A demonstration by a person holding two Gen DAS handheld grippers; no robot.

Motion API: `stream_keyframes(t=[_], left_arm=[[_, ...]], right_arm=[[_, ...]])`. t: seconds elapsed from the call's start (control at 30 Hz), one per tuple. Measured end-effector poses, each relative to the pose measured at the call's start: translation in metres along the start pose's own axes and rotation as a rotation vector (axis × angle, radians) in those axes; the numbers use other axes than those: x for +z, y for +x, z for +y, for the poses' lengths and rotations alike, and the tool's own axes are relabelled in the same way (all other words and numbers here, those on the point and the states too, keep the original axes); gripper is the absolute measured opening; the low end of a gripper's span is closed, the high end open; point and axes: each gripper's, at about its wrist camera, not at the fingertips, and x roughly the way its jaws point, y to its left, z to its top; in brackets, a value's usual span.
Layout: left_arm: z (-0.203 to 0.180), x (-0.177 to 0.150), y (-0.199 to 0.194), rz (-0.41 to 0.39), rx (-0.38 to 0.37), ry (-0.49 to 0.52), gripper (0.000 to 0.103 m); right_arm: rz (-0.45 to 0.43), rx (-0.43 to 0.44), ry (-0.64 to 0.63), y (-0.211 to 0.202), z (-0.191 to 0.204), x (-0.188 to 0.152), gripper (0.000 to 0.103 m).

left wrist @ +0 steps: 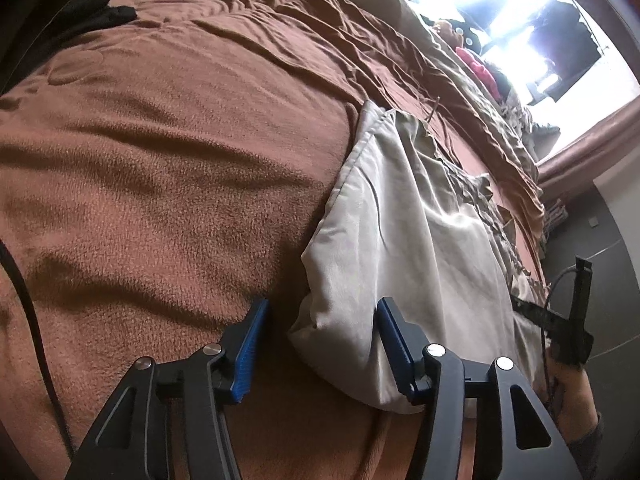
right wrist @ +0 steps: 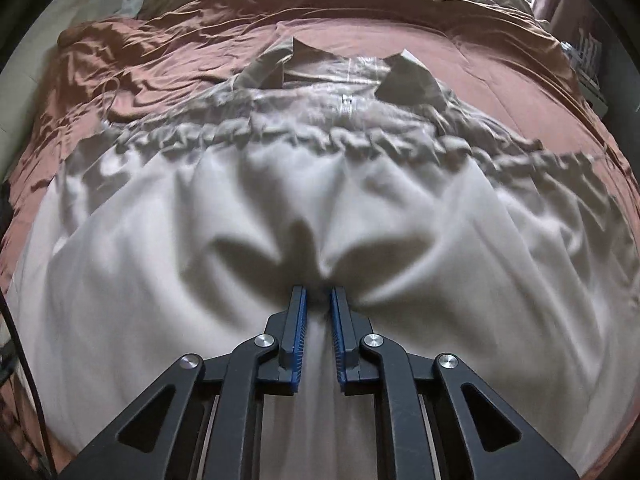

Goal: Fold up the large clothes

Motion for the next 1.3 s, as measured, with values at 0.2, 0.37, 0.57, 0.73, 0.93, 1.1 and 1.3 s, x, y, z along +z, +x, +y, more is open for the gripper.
stream_keyframes(t=[0.2,0.37,0.57,0.73,0.93,1.1,1.3], left_arm=[[0.0,0.0,0.003,-0.003,0.006,-0.018,0.054],[0.001,0.0,0.003,-0.004,0.003,-0.037,0.044],[-0.001,0.002,-0.001,0.004,-0.011,-0.038,0.032],[-0.007,0.004,-0.01,-0.01,-0.025,-0.028,0.025],[-0.027,0.011,-0.031,-0.041,-0.063,0.007,0.02],[-0.049,0.016,-0.044,-0.068,-0.09,0.046,0.016],[-0.075,0.023,-0.061,-0.092,-0.133,0.092,0.014]], right_arm=[[0.004,-0.019,-0.039,0.018,0.005,0.027,0.009],[0.003,-0.018,-0.008,0.022,-0.002,0.044,0.009],[-0.043,0.006,-0.005,-0.018,0.003,0.026,0.01],[-0.074,0.064,-0.023,-0.051,0.001,-0.004,0.01],[-0.077,0.143,-0.03,-0.079,0.001,-0.043,0.01],[-0.071,0.155,-0.047,-0.08,0.002,-0.084,0.011],[-0.033,0.145,-0.054,-0.061,0.002,-0.116,0.011]])
